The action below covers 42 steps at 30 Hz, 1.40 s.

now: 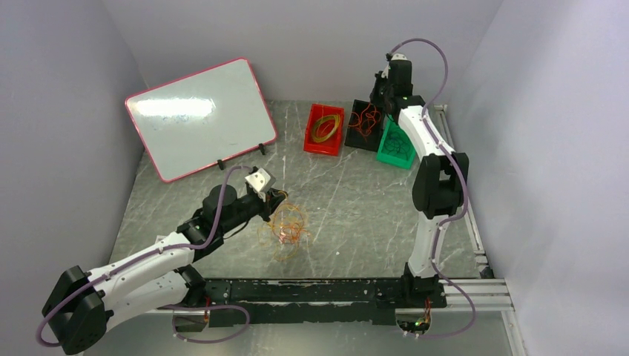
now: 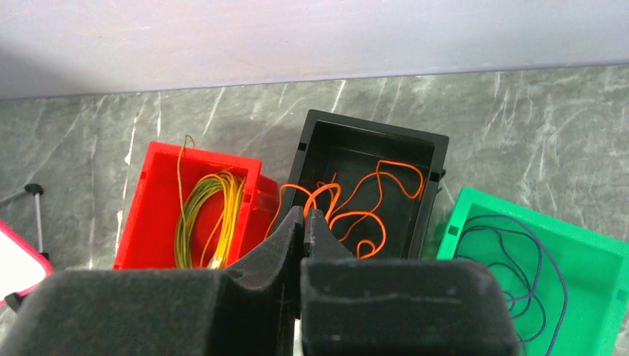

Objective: Untangle the cables

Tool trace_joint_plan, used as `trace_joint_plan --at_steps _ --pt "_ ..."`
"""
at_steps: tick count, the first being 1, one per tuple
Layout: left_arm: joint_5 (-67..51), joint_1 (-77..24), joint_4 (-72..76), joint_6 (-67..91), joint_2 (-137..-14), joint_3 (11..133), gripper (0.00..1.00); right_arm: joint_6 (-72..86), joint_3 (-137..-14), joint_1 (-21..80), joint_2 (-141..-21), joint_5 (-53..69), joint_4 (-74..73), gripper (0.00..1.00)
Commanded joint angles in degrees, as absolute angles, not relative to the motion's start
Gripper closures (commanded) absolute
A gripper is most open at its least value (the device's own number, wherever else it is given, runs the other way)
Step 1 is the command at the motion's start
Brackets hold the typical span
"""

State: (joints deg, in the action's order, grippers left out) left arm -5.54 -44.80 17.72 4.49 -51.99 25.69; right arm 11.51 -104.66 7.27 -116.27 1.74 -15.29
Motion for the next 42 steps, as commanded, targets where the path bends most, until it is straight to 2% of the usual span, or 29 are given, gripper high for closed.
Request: trace_joint_plan --at_steps 1,6,13,20,34,42 --pt "-4.3 -45.0 18.8 5.2 -52.0 26.5 0.93 11.0 -108.0 6.4 -119.4 1.1 -14.0 1.00" --pt "-4.0 -45.1 18.2 5.6 -51.3 26.3 0.93 11.7 -107.4 5.8 -120.0 -0.9 -13.0 1.00" --pt "-3.9 -45.0 18.0 6.1 -51.2 25.9 0.93 13.3 -102.2 4.9 -113.1 -1.1 -7.5 1.00" --pt "-4.0 -45.0 18.1 5.8 -51.8 26.5 0.93 13.0 -102.5 4.1 -110.3 -1.8 -7.3 1.00" --pt "-3.7 -45.0 17.6 5.9 -51.4 26.0 0.93 13.8 -103.9 3.6 -114.4 2.3 -8.8 1.00" --pt "-3.4 -45.1 18.0 5.9 -51.5 25.8 0.93 12.4 -107.3 3.7 -118.4 8.6 -11.2 1.00"
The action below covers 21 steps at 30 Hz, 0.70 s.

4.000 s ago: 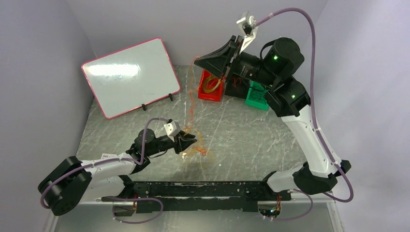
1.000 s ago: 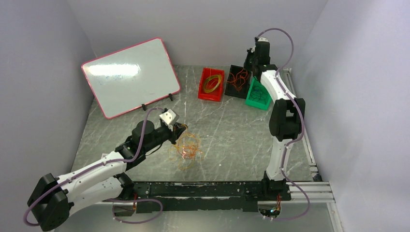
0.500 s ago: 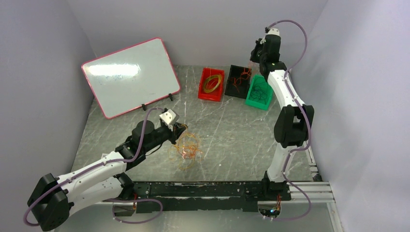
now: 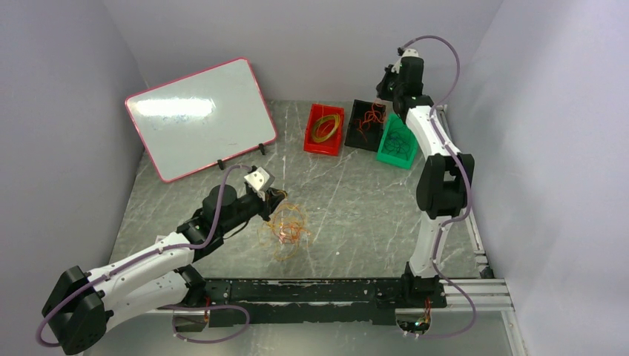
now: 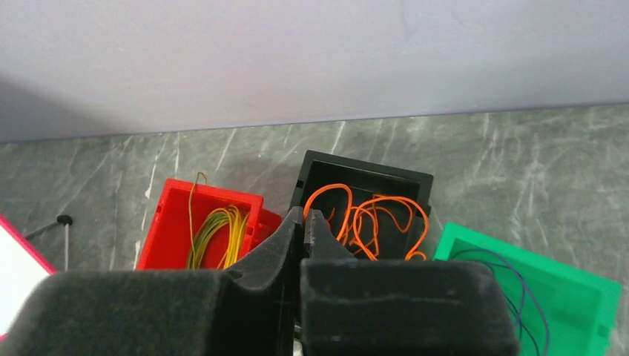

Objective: Untangle the cables

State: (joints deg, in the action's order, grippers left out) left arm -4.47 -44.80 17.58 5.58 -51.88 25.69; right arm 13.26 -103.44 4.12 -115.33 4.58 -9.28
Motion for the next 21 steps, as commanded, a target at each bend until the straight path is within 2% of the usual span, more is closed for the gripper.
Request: trace_joint_plan --at_steps 1,21 --pt "-3.5 -45.1 18.1 5.9 -51.7 25.8 0.93 12.2 -107.8 3.7 -118.9 9.5 -11.5 1.00" --pt "-3.3 -45.0 18.0 5.6 -51.4 25.5 0.93 13.5 -108.5 5.5 -123.0 16.9 -12.6 1.00"
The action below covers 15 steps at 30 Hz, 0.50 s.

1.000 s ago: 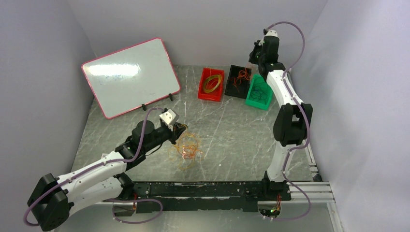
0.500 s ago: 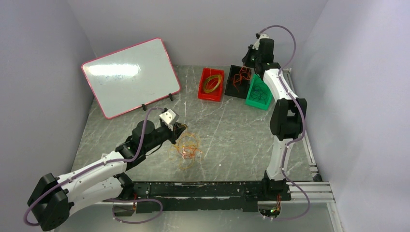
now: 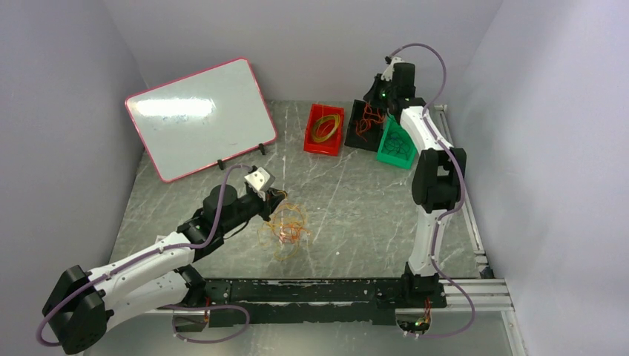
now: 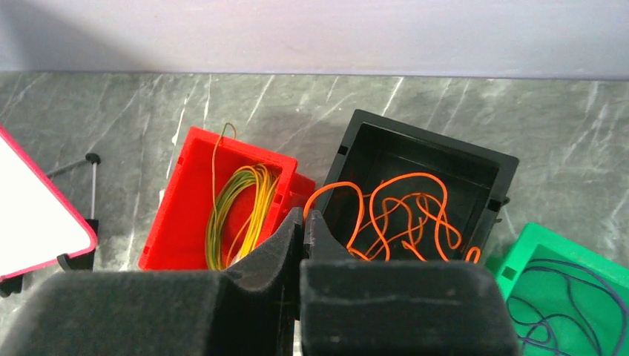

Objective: Untangle the cables

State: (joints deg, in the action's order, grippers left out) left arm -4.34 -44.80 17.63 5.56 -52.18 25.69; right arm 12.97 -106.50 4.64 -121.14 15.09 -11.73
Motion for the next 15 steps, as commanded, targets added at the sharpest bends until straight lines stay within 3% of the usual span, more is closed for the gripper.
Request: trace_joint_plan --at_steps 1,15 --pt "-3.2 -45.0 18.0 5.5 -51.5 25.4 0.93 13.5 -108.9 5.7 -123.4 16.9 -12.9 1.00" --pt "-2.5 -45.0 17.8 5.6 -50.6 24.6 0.93 14.4 -108.0 6.5 -123.5 18.6 -11.6 1.00"
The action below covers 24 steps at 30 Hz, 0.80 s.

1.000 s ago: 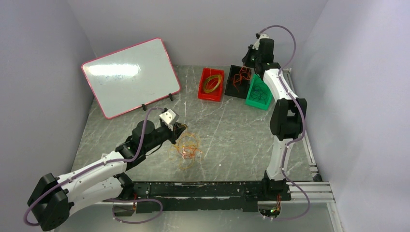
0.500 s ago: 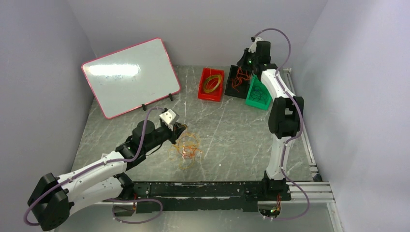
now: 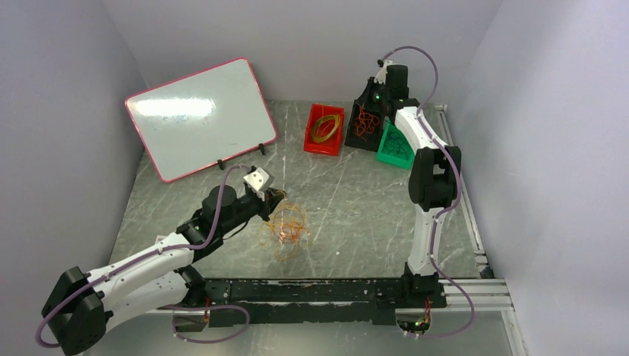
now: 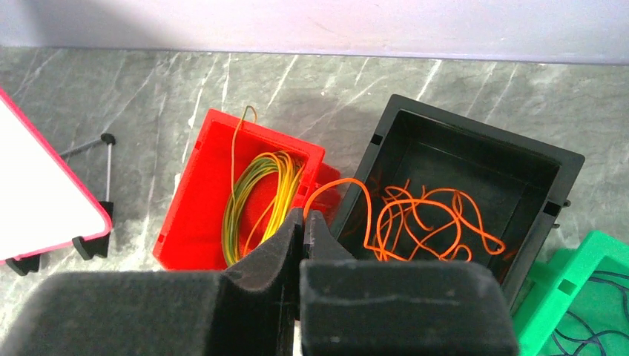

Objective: Untangle the cables

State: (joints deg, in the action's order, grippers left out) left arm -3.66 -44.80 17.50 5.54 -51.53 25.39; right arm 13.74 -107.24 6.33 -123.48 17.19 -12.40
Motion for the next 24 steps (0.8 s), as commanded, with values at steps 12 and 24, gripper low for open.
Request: trace_joint_plan --at_steps 12,24 --pt "-2.6 -45.1 17.3 5.7 -50.3 24.6 0.93 12.1 -111.1 6.6 -126.7 1.5 -20.5 1.00" --pt "-3.0 -45.0 17.4 6.2 -50.8 25.2 0.93 11.0 -117.4 6.6 -136.8 3.0 -24.1 0.93"
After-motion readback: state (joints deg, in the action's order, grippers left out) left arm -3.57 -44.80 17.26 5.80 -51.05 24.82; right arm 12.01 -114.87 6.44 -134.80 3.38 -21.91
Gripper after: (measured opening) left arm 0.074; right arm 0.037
